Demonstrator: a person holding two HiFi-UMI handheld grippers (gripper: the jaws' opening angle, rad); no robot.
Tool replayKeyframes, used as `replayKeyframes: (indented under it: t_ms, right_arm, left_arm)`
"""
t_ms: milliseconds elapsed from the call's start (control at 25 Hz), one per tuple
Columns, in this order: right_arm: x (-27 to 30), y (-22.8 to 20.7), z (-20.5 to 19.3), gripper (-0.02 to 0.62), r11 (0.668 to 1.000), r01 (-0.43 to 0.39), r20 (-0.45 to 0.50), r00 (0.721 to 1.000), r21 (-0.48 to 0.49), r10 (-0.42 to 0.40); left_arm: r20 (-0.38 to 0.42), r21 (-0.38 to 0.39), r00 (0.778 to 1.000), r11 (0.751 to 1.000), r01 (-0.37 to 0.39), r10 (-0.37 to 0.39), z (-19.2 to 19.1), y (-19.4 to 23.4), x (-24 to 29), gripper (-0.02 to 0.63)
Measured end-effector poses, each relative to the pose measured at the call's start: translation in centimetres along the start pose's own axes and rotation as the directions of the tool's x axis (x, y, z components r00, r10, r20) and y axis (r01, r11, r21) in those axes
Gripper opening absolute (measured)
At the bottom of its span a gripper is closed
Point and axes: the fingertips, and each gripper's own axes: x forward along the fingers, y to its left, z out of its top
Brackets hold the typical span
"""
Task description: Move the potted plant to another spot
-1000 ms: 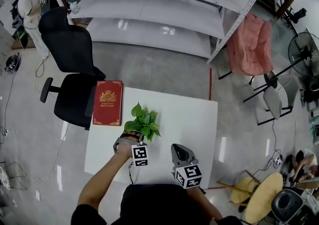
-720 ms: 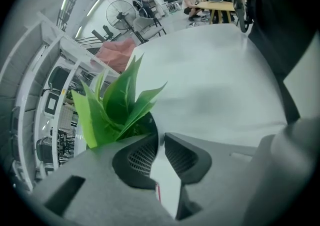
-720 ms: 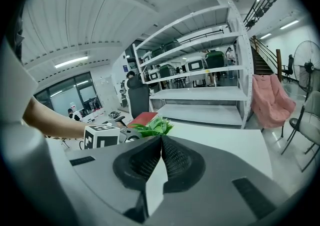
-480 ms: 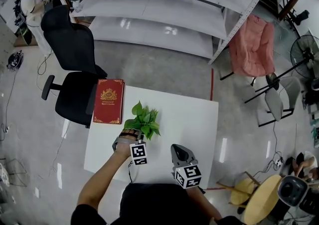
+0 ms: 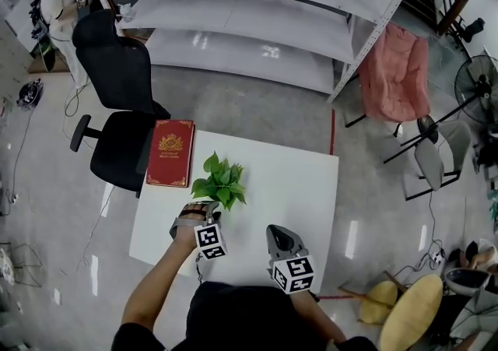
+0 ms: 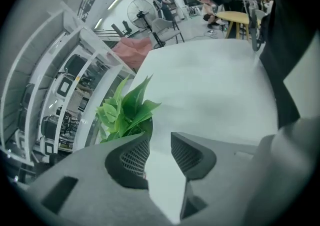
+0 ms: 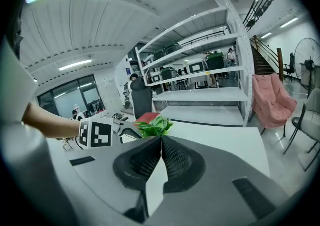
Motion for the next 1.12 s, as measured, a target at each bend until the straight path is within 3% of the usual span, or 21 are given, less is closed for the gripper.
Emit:
replayKeyframes:
  t_ms: [200, 360, 520, 720, 920, 960, 1120]
  right_arm:
    - [-2.8, -0.5, -0.6, 0.012, 1.0, -0.015, 0.02, 1.0, -0.015, 0.016]
    - [-5.4, -0.7, -0.8, 0.012, 0.999, -0.034, 0.038, 0.999, -0.035, 0.036]
    - [-8.7, -0.9, -1.1, 0.012, 0.997, -0.057, 0.052, 0.997, -0.047, 0.059]
    - [-12.5, -1.3, -1.3, 0.012, 0.994, -0.093, 0.086, 0.991, -0.064, 0.099]
    - [-15.6, -2.0, -1.8, 0.012, 0.989, -0.124, 0.089, 0.987, -0.078, 0.131]
    - [-16.1, -2.0, -1.8, 0.014, 0.988, -0.136, 0.092, 0.986, -0.078, 0.143]
    - [-18.3, -1.3, -1.6, 0.013, 0.98, -0.183, 0.1, 0.976, -0.084, 0.191]
  left_arm:
    - [0.045, -0.201, 0.998, 0.979, -0.025, 0.035, 0.8, -1.3, -3.3, 0.143]
    - [0.092, -0.404, 0.993, 0.914, -0.026, 0.069, 2.2, -2.9, -6.1, 0.127]
    - [0.169, -0.613, 0.978, 0.79, 0.01, 0.119, 4.7, -5.0, -9.1, 0.093]
    - [0.217, -0.766, 0.951, 0.643, 0.025, 0.221, 8.2, -7.7, -12.7, 0.061]
    - [0.228, -0.911, 0.893, 0.408, 0.056, 0.387, 11.0, -9.0, -18.0, 0.034]
    - [0.218, -0.925, 0.878, 0.377, 0.046, 0.425, 11.3, -9.2, -19.1, 0.031]
    - [0.178, -0.953, 0.82, 0.304, 0.004, 0.545, 12.7, -9.8, -23.9, 0.023]
